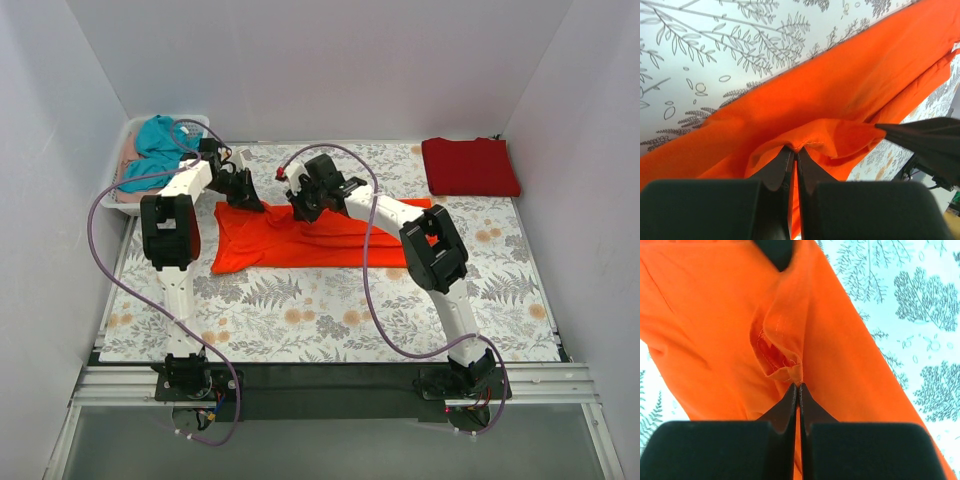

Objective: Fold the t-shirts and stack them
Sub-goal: Fold the tshirt

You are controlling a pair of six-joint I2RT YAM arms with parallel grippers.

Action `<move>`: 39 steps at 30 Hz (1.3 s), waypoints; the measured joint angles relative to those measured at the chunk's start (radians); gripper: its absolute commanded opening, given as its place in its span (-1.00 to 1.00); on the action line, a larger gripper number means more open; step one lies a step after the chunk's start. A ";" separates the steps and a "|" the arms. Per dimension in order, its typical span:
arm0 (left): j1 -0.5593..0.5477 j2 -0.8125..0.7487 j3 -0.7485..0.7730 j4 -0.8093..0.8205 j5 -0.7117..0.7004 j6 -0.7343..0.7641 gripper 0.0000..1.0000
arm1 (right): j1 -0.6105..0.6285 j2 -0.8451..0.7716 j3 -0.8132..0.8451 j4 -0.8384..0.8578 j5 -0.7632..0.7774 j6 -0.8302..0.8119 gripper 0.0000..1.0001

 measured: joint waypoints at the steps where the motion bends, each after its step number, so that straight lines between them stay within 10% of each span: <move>1: 0.000 -0.003 -0.009 0.001 0.002 0.002 -1.00 | -0.009 0.000 0.000 0.000 -0.011 0.017 -0.97; 39: 0.000 -0.272 -0.428 -0.088 -0.038 0.097 -0.93 | -0.090 0.051 -0.037 0.053 -0.143 0.270 -0.92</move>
